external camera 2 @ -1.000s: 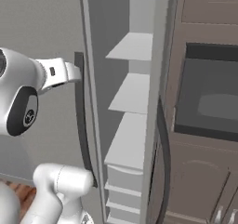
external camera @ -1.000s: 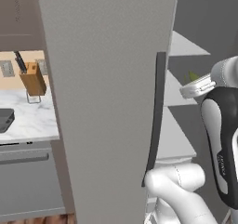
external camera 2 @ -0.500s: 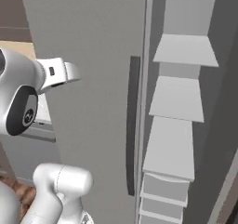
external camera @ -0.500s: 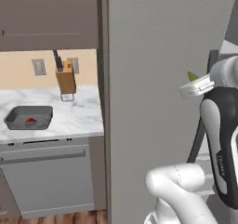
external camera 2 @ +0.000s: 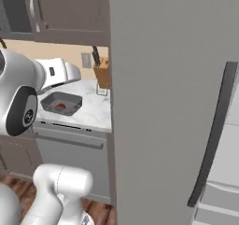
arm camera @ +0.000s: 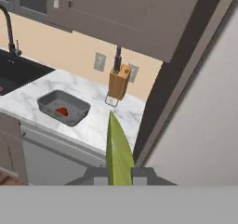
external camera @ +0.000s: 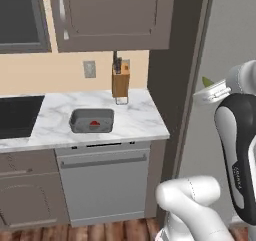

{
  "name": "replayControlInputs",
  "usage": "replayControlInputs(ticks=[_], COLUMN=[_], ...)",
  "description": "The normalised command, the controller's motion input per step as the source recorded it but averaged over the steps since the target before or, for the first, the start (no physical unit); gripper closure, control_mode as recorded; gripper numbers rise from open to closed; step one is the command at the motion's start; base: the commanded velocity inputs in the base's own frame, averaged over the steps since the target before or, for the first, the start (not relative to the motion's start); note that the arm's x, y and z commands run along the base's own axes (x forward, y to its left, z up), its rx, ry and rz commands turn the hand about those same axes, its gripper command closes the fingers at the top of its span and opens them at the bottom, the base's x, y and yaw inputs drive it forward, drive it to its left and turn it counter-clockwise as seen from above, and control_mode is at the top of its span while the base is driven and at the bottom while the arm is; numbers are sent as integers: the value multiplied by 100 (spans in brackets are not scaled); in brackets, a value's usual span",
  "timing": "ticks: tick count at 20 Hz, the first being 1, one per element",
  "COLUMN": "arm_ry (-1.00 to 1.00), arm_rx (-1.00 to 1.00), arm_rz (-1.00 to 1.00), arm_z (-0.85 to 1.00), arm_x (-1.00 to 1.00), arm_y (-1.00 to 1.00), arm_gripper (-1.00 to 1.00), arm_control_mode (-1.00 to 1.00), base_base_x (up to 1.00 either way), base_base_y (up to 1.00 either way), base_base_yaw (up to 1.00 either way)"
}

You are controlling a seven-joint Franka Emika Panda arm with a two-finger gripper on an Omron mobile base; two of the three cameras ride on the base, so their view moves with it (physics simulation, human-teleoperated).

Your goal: Take the bell pepper and lemon wedge out of the freezer and place them in the tupperware container on the counter. Then put the tupperware containing the vegetables back in the freezer.

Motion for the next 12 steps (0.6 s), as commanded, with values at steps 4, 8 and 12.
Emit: replayControlInputs(ticks=[4, 8, 12], arm_ry=[0, 0, 0], arm_rx=[0, 0, 0], arm_rz=[0, 0, 0], arm_z=[0, 0, 0], arm_x=[0, 0, 0], arm_y=[0, 0, 0], arm_gripper=[100, 100, 100], arm_control_mode=[100, 100, 100], base_base_x=[-2, 6, 38], base_base_y=[100, 94, 46], base_base_yaw=[0, 0, 0])
